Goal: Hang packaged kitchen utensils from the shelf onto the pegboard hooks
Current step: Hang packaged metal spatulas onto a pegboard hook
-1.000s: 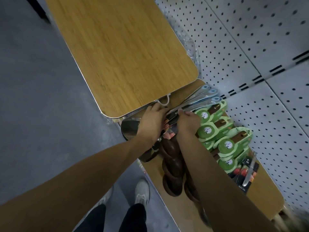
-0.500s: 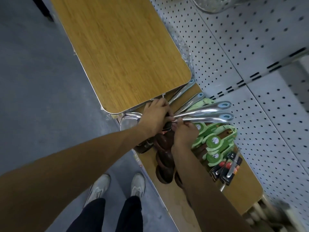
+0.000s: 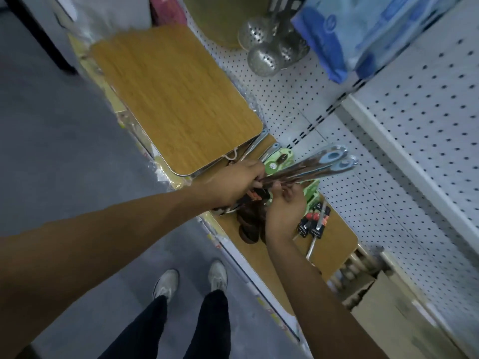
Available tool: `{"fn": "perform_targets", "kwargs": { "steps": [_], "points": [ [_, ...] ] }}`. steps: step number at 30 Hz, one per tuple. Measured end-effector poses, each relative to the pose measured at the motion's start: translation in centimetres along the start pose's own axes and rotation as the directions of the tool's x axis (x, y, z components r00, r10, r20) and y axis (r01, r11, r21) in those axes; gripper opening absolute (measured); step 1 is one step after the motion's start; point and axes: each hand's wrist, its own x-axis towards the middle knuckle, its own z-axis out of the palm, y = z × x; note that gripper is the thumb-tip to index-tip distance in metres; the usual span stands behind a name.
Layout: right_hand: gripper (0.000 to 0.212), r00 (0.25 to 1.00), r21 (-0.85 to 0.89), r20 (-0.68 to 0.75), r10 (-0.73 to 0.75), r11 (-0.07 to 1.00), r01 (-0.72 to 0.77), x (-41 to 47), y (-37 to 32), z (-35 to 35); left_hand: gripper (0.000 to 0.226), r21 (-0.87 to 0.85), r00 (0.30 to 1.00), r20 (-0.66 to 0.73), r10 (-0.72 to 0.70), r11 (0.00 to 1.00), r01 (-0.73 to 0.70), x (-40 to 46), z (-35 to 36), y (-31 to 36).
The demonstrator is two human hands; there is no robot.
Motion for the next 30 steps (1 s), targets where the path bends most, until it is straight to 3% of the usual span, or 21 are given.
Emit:
{"fn": "perform_targets", "kwargs": {
  "steps": [2, 3, 6, 13, 17, 20, 30],
  "points": [
    [0.007, 1.000, -0.013, -0.001, -0.026, 1.000, 0.026, -1.8, -2.2, -2.5, 0.006, -0.024, 0.998, 0.054, -0.033, 0.999, 0.034, -2.1, -1.7, 2.6],
    [0.007, 0.999, -0.010, 0.003, -0.036, 0.999, 0.036, -2.7, -3.2, -3.8, 0.013, -0.006, 0.997, 0.066, -0.047, 0.999, 0.047, -3.0, -2.6, 4.0],
    [0.007, 0.997, -0.020, 0.016, -0.074, 0.997, 0.074, -5.0, -5.9, -7.8, 0.004, 0.040, 0.995, 0.094, 0.017, 0.999, -0.021, -5.4, -5.1, 8.2],
    [0.023, 0.993, -0.064, -0.035, -0.110, 0.992, 0.108, -9.4, -12.1, -18.4, 0.022, 0.004, 0.981, 0.087, 0.175, 0.984, -0.177, -8.1, -8.4, 19.5],
    [0.021, 0.993, -0.087, -0.073, -0.089, 0.993, 0.083, -11.5, -14.4, -24.2, 0.025, -0.034, 0.955, 0.088, 0.285, 0.959, -0.283, -9.2, -8.7, 25.2],
    [0.014, 0.991, -0.032, -0.098, -0.087, 0.996, 0.084, -12.8, -15.3, -28.5, 0.007, -0.079, 0.930, 0.100, 0.352, 0.935, -0.346, -10.1, -8.3, 29.1],
    [0.009, 0.973, 0.005, -0.192, -0.128, 0.991, 0.131, -17.1, -15.1, -42.9, 0.023, -0.133, 0.891, 0.153, 0.428, 0.902, -0.411, -12.9, -4.4, 41.2]
  ]
}}
